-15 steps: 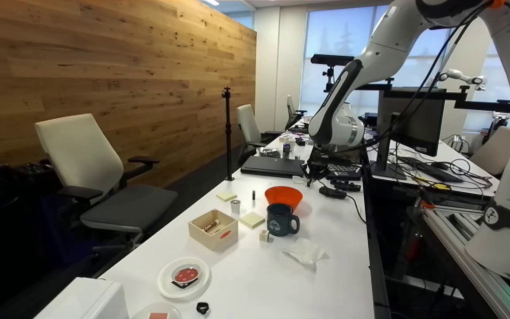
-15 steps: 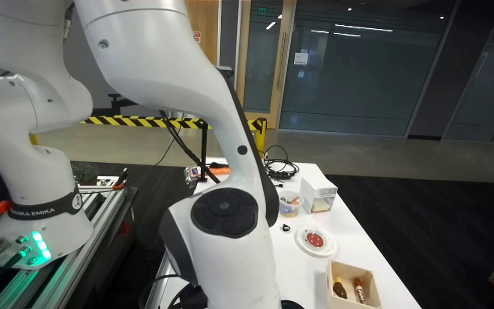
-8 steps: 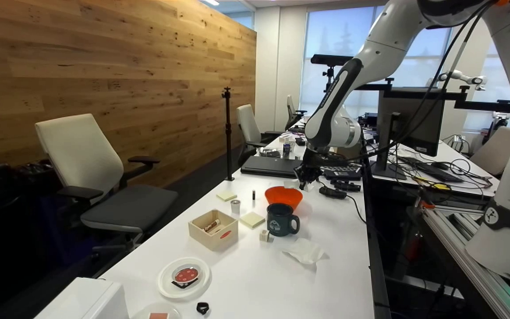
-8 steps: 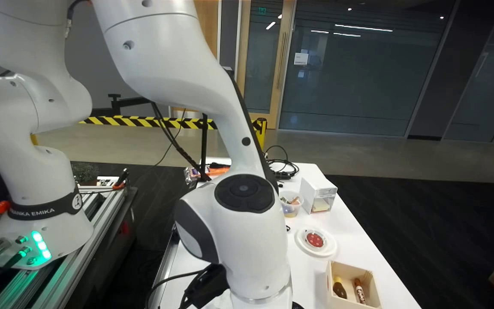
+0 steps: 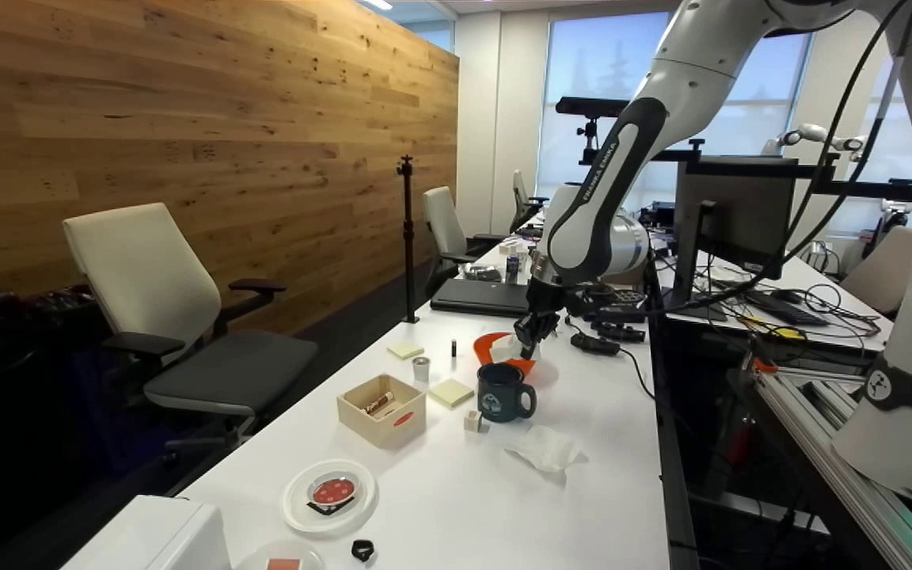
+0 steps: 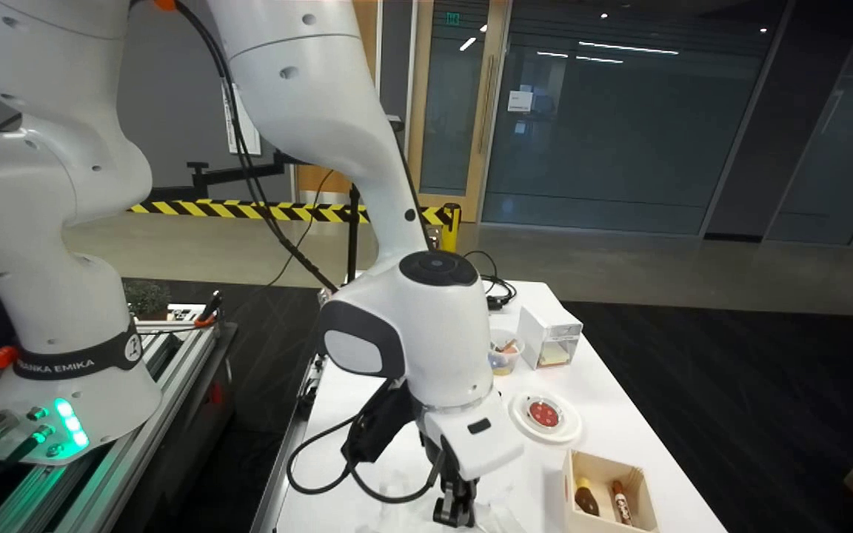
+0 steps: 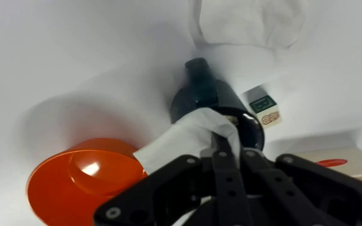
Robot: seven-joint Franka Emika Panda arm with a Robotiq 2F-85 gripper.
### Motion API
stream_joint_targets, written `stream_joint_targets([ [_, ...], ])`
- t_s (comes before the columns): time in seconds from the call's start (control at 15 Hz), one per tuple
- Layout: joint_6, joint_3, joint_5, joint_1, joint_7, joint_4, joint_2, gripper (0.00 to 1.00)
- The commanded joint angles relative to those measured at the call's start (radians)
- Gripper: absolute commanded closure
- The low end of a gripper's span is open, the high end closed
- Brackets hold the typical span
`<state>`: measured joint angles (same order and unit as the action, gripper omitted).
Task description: Use the paper towel to wipe the table
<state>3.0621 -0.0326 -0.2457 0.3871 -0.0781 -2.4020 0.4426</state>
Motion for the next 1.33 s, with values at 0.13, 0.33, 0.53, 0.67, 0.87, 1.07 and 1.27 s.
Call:
stream_joint_targets([
  [0.13, 0.167, 0.024, 0.134, -0.122, -0.050, -0.235, -0.129, 1.00],
  [0.33, 0.262, 0.065, 0.212, -0.198, -0.074, -0.322, -0.162, 1.00],
  [0.53, 0.327, 0.270, 0.138, -0.454, -0.194, -0.338, -0.128, 1.00],
  [0.67, 0.347, 0.396, 0.109, -0.607, -0.263, -0.288, -0.079, 1.00],
  [0.87, 0.429, 0.431, 0.128, -0.672, -0.235, -0.276, -0.098, 1.00],
  [1.07, 0.438, 0.398, 0.115, -0.652, -0.215, -0.250, -0.120, 1.00],
  [1.27, 0.410, 0.437, 0.148, -0.672, -0.241, -0.197, -0.081, 1.00],
])
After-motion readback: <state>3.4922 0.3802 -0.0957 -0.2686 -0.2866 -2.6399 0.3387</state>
